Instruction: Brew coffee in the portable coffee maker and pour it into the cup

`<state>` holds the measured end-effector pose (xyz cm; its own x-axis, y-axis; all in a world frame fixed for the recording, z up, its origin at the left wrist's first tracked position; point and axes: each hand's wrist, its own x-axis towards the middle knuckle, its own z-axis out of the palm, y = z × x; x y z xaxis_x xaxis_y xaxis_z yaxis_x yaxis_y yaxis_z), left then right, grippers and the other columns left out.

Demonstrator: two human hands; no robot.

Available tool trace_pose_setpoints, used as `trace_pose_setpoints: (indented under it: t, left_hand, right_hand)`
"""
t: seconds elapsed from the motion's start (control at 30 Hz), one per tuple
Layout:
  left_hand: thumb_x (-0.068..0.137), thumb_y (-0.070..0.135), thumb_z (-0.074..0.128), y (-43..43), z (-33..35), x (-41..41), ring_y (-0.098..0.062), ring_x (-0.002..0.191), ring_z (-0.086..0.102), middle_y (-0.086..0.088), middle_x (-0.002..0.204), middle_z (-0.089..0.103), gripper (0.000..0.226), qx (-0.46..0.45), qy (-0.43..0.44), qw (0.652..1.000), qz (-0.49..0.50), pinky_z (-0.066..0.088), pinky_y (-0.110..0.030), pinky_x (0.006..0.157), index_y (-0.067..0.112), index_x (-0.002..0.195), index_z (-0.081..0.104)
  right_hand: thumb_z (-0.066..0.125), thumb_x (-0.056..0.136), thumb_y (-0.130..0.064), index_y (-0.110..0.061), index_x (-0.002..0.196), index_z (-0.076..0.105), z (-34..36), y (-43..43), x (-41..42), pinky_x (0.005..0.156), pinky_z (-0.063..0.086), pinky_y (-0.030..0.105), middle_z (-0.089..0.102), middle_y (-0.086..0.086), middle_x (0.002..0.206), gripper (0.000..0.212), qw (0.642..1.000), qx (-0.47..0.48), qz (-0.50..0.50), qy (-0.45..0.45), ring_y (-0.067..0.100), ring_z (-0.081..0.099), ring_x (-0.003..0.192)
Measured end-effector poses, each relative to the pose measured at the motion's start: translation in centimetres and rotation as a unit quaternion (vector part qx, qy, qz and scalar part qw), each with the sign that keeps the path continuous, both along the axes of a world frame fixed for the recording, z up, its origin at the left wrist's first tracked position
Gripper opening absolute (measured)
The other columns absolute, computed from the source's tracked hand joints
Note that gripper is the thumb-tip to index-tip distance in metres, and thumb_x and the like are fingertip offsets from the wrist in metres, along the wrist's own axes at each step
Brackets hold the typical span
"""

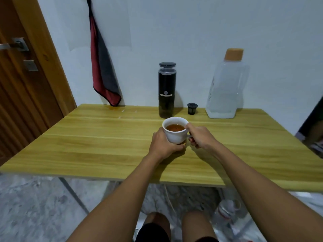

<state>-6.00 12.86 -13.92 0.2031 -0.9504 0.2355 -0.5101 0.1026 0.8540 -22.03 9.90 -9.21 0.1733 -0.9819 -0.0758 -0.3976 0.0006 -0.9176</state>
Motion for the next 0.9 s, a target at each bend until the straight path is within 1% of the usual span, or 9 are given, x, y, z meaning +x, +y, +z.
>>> trace_pose_setpoints:
  t: [0.13, 0.23, 0.3, 0.4, 0.53, 0.67, 0.8, 0.83, 0.9]
  left_hand:
    - [0.054, 0.039, 0.097, -0.8, -0.6, -1.9, -0.02, 0.117, 0.059, -0.002, 0.125, 0.064, 0.093, 0.006, -0.005, 1.0, -0.01, 0.055, -0.042, 0.094, 0.012, 0.132, 0.052]
    - [0.055, 0.038, 0.097, -1.2, -1.1, -2.8, -0.022, 0.12, 0.056, -0.003, 0.122, 0.064, 0.09, 0.007, -0.012, 1.0, -0.003, 0.054, -0.041, 0.093, 0.011, 0.129, 0.054]
    - [0.055, 0.04, 0.096, -1.4, -1.5, -3.0, -0.02, 0.12, 0.048, 0.0, 0.117, 0.058, 0.089, 0.012, -0.026, 1.0, 0.002, 0.051, -0.034, 0.087, 0.012, 0.128, 0.053]
    - [0.056, 0.043, 0.095, -1.6, -1.7, -2.8, -0.015, 0.115, 0.039, 0.005, 0.11, 0.052, 0.09, 0.006, -0.053, 0.999, 0.005, 0.042, -0.028, 0.079, 0.014, 0.128, 0.051]
    - [0.056, 0.046, 0.094, -1.6, -2.0, -2.6, -0.011, 0.111, 0.036, 0.005, 0.111, 0.052, 0.091, 0.007, -0.053, 0.998, 0.011, 0.042, -0.028, 0.077, 0.017, 0.129, 0.05]
    - [0.057, 0.048, 0.094, -1.5, -1.8, -2.2, -0.009, 0.113, 0.037, 0.012, 0.109, 0.05, 0.094, 0.012, -0.04, 0.999, -0.005, 0.043, -0.028, 0.081, 0.02, 0.133, 0.047]
    - [0.058, 0.053, 0.088, -1.2, -0.6, -0.9, -0.022, 0.127, 0.05, -0.002, 0.134, 0.054, 0.105, 0.054, -0.016, 0.996, -0.07, 0.054, -0.043, 0.099, 0.022, 0.145, 0.039]
    - [0.061, 0.053, 0.087, -1.6, -0.2, -0.4, -0.025, 0.129, 0.051, -0.004, 0.139, 0.052, 0.107, 0.06, -0.016, 0.994, -0.084, 0.053, -0.044, 0.101, 0.021, 0.149, 0.035]
    - [0.072, 0.049, 0.085, -1.6, 1.0, 0.2, -0.027, 0.135, 0.048, -0.007, 0.152, 0.044, 0.108, 0.082, -0.03, 0.992, -0.088, 0.048, -0.039, 0.104, 0.02, 0.157, 0.025]
  right_hand:
    - [0.053, 0.09, -0.038, -0.013, 0.073, 0.054, -0.8, -0.2, -1.9, 0.035, 0.028, 0.019, 0.043, 0.0, 0.052, 0.031, 0.998, 0.025, -0.025, -0.048, 0.011, 0.034, 0.037]
    - [0.057, 0.074, -0.045, -0.017, 0.066, 0.05, -1.2, -0.4, -2.3, 0.043, 0.026, 0.027, 0.039, 0.0, 0.051, 0.031, 0.996, 0.03, -0.032, -0.08, 0.017, 0.031, 0.044]
    - [0.056, 0.063, -0.051, -0.016, 0.068, 0.049, -1.4, -0.5, -2.4, 0.047, 0.025, 0.031, 0.039, 0.002, 0.052, 0.036, 0.995, 0.032, -0.031, -0.085, 0.019, 0.031, 0.048]
    - [0.054, 0.061, -0.055, -0.015, 0.073, 0.05, -1.6, -0.8, -2.5, 0.048, 0.028, 0.031, 0.041, 0.001, 0.054, 0.042, 0.997, 0.033, -0.021, -0.072, 0.017, 0.033, 0.048]
    - [0.05, 0.068, -0.055, -0.016, 0.069, 0.048, -1.7, -1.1, -2.3, 0.048, 0.029, 0.029, 0.042, -0.001, 0.052, 0.039, 0.998, 0.024, -0.018, -0.05, 0.017, 0.034, 0.046]
    - [0.046, 0.08, -0.052, -0.014, 0.08, 0.049, -1.6, -1.3, -2.4, 0.057, 0.033, 0.035, 0.047, 0.005, 0.068, 0.038, 1.0, 0.008, -0.015, -0.014, 0.021, 0.039, 0.056]
    - [0.046, 0.091, -0.058, -0.018, 0.097, 0.056, -1.7, -1.1, -2.9, 0.072, 0.05, 0.042, 0.063, 0.004, 0.088, 0.041, 0.998, -0.008, -0.011, 0.055, 0.022, 0.059, 0.074]
    - [0.046, 0.091, -0.061, -0.021, 0.102, 0.057, -1.5, -1.2, -3.0, 0.078, 0.054, 0.044, 0.065, 0.002, 0.095, 0.042, 0.997, -0.02, -0.014, 0.071, 0.022, 0.063, 0.083]
    - [0.046, 0.091, -0.064, -0.025, 0.108, 0.058, -0.5, -0.9, -3.2, 0.087, 0.054, 0.047, 0.066, -0.001, 0.106, 0.044, 0.993, -0.052, -0.034, 0.096, 0.022, 0.065, 0.095]
